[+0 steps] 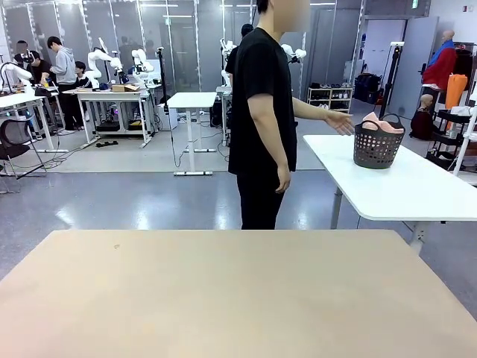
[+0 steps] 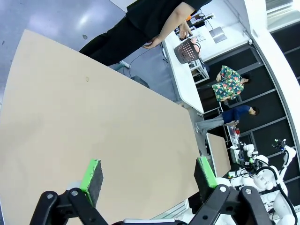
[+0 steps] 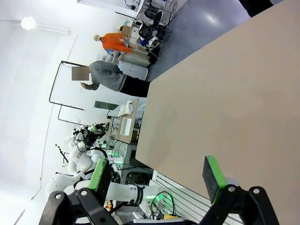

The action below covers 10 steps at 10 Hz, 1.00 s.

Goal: Fold the towel.
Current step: Grab the top end of the 100 cm Hotel Towel extended by the human.

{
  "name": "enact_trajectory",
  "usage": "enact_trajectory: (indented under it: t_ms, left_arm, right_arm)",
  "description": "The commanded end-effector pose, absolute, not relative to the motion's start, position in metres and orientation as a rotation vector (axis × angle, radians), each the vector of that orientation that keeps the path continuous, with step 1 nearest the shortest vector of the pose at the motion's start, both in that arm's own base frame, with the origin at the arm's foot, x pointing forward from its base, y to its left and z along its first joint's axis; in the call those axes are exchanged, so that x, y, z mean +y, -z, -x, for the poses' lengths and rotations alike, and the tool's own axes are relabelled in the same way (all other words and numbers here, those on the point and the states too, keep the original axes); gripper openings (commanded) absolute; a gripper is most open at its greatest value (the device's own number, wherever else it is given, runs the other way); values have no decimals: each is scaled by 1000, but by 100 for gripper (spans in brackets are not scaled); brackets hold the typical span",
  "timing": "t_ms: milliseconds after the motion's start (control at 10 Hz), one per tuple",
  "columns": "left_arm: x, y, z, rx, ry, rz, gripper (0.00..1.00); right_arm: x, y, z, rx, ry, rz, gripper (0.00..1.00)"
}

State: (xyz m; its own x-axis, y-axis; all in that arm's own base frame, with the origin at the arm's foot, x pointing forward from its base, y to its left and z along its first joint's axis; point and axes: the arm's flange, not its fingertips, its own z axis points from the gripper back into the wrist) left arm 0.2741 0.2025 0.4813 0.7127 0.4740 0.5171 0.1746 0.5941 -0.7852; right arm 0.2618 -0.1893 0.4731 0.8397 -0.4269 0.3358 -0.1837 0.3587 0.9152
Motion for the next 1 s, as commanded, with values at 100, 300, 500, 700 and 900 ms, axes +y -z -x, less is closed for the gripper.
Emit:
enact_trajectory:
  t_ms: [100,300,500,700,900]
  left_arm:
    - [203,-480,-274,-793,-182,956,100]
    - [203,-480,-274,-793,-182,956,100]
    - [203,-480,-274,-793,-182,956,100]
    - [203,-480,-274,-793,-182,956,100]
    - [203,-480,-274,-793,-182,956,100]
  right_arm:
    - [-190,-473,-261,-591,162,-1217,100]
    - [-190,-473,-261,-591,162,-1217,100]
    - [-190,-473,-261,-591,162,-1217,100]
    - [-190,-473,-261,-591,162,-1217,100]
    - [-190,-473,-261,-591,162,-1217,100]
